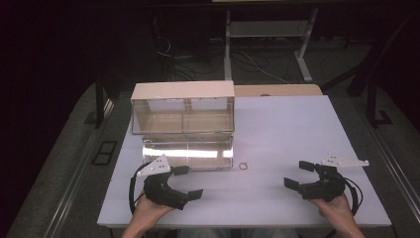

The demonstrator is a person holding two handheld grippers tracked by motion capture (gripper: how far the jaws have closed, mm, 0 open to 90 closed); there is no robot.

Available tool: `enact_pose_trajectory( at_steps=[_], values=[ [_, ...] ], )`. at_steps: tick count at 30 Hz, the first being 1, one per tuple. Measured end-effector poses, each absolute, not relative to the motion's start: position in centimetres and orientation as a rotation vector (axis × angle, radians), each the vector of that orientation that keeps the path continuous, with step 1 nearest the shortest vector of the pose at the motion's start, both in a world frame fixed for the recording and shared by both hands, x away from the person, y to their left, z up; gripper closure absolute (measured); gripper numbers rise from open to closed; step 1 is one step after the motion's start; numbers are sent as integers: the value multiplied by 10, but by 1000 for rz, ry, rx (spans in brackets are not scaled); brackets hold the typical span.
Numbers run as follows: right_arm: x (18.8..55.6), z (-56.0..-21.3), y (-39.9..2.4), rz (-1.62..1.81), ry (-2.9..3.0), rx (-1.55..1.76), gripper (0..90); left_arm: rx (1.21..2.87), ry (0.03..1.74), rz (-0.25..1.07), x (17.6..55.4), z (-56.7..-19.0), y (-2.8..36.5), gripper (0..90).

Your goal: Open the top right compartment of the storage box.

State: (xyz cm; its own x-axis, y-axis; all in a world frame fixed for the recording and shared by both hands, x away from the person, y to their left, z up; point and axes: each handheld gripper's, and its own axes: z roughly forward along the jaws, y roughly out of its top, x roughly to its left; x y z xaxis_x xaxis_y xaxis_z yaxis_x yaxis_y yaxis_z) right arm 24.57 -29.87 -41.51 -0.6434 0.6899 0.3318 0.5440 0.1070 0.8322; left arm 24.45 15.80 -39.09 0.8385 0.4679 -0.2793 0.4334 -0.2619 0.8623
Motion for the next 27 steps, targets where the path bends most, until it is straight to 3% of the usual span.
enact_pose_trajectory(
  at_steps=[27],
  values=[
    [246,-416,-300,1565,2220,1260,9,1916,695,26,265,-344,162,138]
  ],
)
